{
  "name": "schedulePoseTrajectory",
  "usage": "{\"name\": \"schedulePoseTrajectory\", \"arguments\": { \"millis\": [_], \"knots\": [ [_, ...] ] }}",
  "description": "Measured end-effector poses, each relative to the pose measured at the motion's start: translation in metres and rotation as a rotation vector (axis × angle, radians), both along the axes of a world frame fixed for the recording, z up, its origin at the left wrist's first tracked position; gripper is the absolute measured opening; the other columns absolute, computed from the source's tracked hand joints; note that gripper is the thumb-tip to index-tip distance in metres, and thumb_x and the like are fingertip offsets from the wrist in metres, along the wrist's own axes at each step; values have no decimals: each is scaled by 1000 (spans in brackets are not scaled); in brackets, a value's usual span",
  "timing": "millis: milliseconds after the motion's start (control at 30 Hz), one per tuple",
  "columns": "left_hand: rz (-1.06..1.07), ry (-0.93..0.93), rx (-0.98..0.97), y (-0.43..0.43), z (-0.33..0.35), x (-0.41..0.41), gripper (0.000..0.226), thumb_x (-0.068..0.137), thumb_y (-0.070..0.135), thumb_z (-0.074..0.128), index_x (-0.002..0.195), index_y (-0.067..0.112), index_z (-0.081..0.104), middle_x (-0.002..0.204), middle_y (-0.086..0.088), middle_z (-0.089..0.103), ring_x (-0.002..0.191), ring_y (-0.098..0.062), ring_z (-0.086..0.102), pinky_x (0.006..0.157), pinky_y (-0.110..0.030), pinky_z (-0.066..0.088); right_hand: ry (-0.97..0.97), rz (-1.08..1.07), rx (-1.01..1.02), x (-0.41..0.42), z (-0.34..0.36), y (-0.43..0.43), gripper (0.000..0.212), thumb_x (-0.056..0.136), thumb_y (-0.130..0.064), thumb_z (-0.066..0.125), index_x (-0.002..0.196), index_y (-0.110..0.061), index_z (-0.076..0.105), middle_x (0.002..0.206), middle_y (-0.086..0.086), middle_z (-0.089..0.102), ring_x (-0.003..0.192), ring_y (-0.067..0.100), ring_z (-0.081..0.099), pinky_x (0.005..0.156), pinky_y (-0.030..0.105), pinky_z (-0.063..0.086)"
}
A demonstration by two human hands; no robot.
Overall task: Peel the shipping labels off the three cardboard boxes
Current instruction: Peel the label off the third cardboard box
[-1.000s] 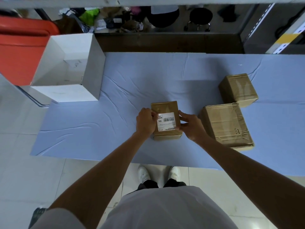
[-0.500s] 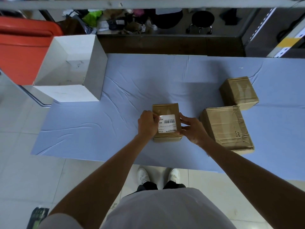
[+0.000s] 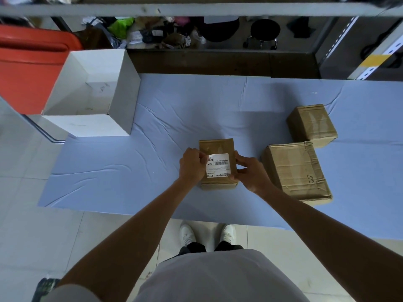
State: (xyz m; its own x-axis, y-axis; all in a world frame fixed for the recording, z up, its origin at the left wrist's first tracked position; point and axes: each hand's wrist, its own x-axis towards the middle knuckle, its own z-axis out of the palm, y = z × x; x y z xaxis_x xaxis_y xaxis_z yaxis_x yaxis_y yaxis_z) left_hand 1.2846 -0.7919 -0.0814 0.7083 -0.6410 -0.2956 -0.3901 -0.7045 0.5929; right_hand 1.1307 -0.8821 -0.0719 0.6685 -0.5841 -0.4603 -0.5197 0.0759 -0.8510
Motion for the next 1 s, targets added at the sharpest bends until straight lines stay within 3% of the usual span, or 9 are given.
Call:
{"name": "schedulePoseTrajectory", "arguments": {
  "millis": [133,333,533,1000],
  "knots": [
    [-21,14,15,-1,1,-1,21,91,27,56,90,8,65,107,-12,61,99,-28,59,83,-31,41,4,6,-28,-2,-1,1,59,85,1,65,139,-13,47,132,3,58,116,30,60,95,40,40],
    [-12,27,5,-1,2,0,24,91,27,57,90,6,67,106,-13,63,99,-30,60,82,-32,42,20,13,-47,-2,-1,1,59,84,3,64,139,-11,47,130,4,59,115,30,61,95,41,42],
    [-9,28,-4,-1,3,-2,24,91,28,57,89,7,68,106,-13,64,98,-28,61,77,-29,38,39,38,-70,-2,0,0,60,84,0,66,139,-12,46,132,4,58,113,30,62,89,23,39],
    [-27,55,-53,5,4,-2,23,90,30,60,91,8,68,107,-10,63,99,-25,60,78,-27,37,67,36,-101,-2,2,0,61,81,0,68,138,-11,48,131,4,59,112,30,63,93,42,44]
  ]
}}
